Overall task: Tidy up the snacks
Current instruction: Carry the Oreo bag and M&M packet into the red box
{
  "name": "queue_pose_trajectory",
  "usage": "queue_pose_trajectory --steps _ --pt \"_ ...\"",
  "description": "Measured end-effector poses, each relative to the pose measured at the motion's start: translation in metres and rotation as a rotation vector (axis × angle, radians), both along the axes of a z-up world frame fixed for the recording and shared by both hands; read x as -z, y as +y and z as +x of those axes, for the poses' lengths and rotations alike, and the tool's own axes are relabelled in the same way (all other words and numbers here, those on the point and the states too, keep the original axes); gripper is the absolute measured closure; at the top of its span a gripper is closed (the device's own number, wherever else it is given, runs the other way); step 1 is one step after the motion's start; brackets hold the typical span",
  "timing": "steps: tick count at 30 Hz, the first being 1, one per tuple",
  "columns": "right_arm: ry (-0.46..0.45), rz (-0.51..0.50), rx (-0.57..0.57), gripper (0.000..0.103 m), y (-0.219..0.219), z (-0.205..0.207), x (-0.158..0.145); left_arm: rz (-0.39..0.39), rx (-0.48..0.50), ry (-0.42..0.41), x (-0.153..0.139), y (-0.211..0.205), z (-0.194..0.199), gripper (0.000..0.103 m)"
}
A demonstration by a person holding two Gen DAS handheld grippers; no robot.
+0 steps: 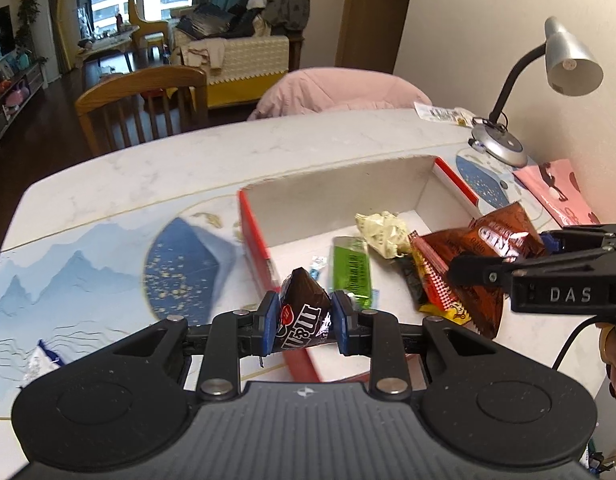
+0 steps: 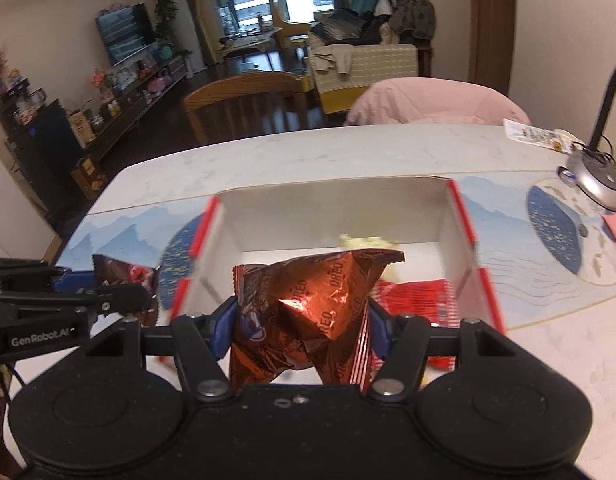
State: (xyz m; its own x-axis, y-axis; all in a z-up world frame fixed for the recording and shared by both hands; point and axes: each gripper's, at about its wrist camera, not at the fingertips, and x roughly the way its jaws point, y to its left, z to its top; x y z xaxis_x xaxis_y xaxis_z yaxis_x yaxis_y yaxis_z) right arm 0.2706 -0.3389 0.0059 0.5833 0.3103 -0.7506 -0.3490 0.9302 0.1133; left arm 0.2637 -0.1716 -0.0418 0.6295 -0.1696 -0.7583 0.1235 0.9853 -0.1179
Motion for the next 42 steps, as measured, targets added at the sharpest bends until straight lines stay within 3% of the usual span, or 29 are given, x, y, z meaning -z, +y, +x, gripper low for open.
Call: queue_pose_trajectory --steps 12,23,30,42 --pt "0.053 -0.041 0.052 0.04 -0.041 0.042 0.034 0.033 0.038 0.055 0.02 -0.044 0.053 0.075" --pt "0.083 -0.067 -0.024 0.04 -0.038 0.055 0.054 0.098 0.029 0.16 0.055 -0.067 0.11 0.075" --pt "0.111 -0.076 -0.09 0.04 -0.033 0.058 0.066 0.142 0.032 0.217 0.076 -0.075 0.123 0.075" --pt "0.123 -0.075 -0.115 0.035 -0.033 0.06 0.071 0.14 0.051 0.277 0.086 -0.076 0.129 0.075"
